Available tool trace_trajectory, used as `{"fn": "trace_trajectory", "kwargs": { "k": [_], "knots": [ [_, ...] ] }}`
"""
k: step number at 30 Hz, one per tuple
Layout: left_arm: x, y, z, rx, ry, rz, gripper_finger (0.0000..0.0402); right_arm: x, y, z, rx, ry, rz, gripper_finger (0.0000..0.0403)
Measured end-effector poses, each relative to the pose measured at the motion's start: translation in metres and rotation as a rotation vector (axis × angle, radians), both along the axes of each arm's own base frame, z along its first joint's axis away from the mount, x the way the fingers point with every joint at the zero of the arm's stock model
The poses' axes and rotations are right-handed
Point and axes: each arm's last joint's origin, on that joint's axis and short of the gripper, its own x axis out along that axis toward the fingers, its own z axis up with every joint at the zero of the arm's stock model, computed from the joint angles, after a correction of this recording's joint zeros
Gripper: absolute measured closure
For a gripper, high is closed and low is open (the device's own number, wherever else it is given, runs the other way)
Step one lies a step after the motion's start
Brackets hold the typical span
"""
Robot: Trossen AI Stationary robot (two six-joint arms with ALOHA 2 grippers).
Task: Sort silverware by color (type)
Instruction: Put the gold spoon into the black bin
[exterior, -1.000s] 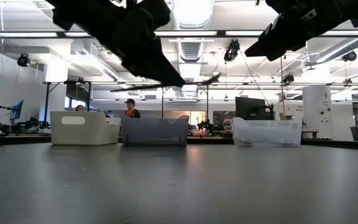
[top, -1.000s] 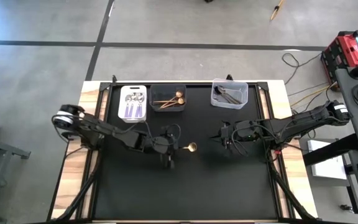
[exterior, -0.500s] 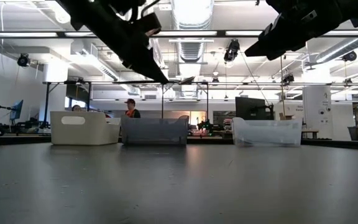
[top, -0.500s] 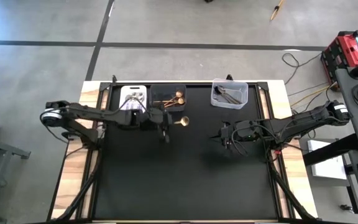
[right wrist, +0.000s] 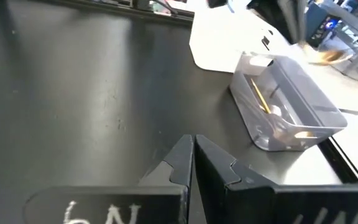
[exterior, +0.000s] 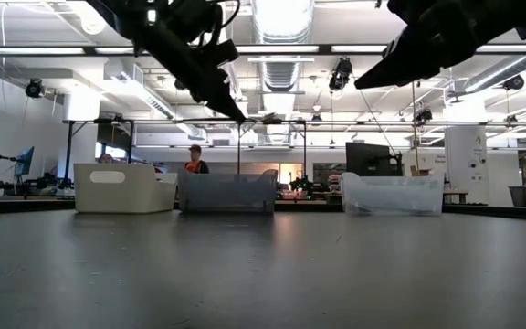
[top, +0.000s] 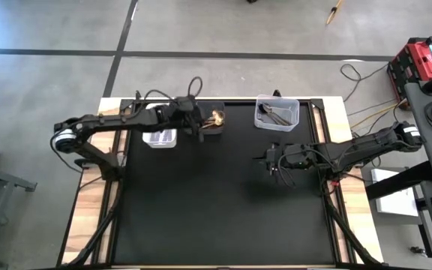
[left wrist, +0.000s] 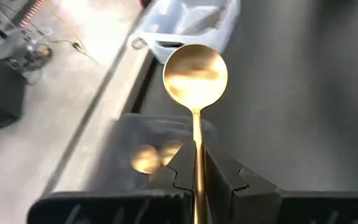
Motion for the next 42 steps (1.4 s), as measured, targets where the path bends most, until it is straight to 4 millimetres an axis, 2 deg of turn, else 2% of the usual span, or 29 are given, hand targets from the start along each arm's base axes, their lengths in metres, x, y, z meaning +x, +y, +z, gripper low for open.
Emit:
{"fn": "trace_trajectory", "kwargs": {
  "k": [5, 11, 21, 29, 42],
  "knots": [
    [-0.005, 0.026, 0.008, 0.018, -0.015, 0.02, 0.0401, 0.0, -0.003, 0.0, 0.0, 0.0, -0.012, 0.0394],
    [-0.005, 0.049, 0.007, 0.005, -0.013, 0.068, 0.0401, 0.0, -0.003, 0.0, 0.0, 0.0, -0.012, 0.0394],
    [0.017, 0.077, -0.012, -0.013, 0.116, 0.065, 0.0401, 0.0, -0.005, 0.0, 0.008, 0.002, -0.028, 0.0394],
    [0.033, 0.087, -0.029, -0.091, 0.295, 0.039, 0.0401, 0.0, -0.005, -0.001, 0.017, 0.003, -0.031, 0.0394],
    [0.019, 0.09, -0.035, -0.148, 0.424, 0.039, 0.0401, 0.0, -0.005, -0.001, 0.015, 0.01, -0.03, 0.0394]
  ]
}}
